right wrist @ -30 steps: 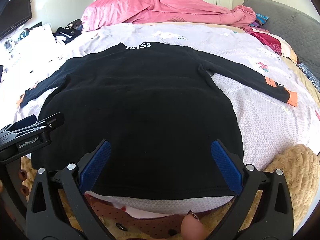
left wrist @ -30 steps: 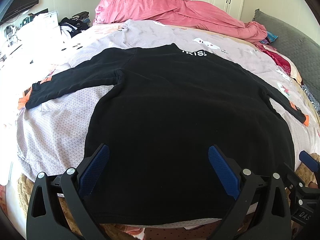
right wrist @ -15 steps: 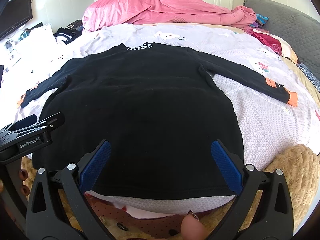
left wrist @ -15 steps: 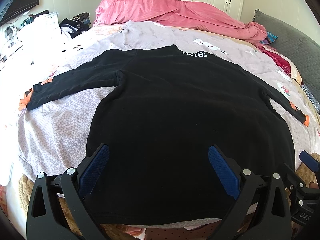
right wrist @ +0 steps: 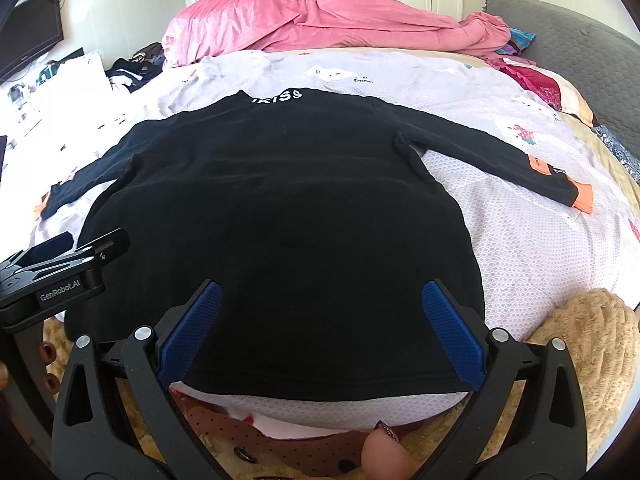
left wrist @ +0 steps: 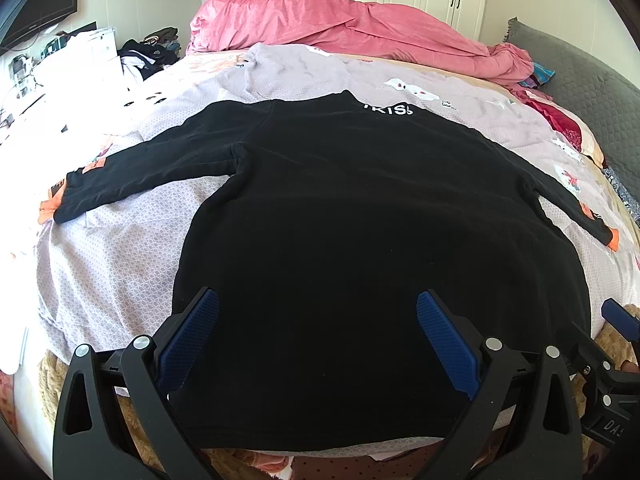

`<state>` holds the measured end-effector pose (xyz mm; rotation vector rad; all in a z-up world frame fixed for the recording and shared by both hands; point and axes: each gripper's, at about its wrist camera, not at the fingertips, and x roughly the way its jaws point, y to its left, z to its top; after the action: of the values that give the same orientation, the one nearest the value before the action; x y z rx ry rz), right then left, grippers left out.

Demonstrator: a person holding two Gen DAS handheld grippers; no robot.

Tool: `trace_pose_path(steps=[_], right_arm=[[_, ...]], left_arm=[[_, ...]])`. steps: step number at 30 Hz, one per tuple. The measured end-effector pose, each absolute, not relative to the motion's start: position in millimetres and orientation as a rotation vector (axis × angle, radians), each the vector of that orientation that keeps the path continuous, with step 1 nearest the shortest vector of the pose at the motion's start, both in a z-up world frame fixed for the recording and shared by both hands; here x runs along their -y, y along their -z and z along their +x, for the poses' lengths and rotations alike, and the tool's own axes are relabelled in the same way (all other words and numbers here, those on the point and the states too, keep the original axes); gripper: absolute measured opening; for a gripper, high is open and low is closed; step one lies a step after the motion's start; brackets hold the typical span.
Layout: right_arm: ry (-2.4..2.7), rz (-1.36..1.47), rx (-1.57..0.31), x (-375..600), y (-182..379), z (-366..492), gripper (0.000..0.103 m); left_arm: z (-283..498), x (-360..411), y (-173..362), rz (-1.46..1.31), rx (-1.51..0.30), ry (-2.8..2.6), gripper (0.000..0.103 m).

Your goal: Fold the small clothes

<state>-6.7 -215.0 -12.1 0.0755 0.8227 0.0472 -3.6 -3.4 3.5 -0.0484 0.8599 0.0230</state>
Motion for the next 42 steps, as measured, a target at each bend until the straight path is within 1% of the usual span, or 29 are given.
trace_pose_path(steps=[18,34,42], right_arm=[[-0.034,0.085,-0.829,225.4,10.8,5.7,0.095],[0.027,0.111,-0.845,258.2,0.4,61.9,0.095],[0.062,0.185,-0.864,286.8,0.1,102.0,0.095]], left_arm=[[11.7,8.1,-4.4,-0.047,-0.864,-0.015,0.099],[68.3,29.4,-15.5,-0.051,-0.848,0.009,0.099],[105.3,40.4,-14.0,-0.046,-0.869,0.024,0.099]])
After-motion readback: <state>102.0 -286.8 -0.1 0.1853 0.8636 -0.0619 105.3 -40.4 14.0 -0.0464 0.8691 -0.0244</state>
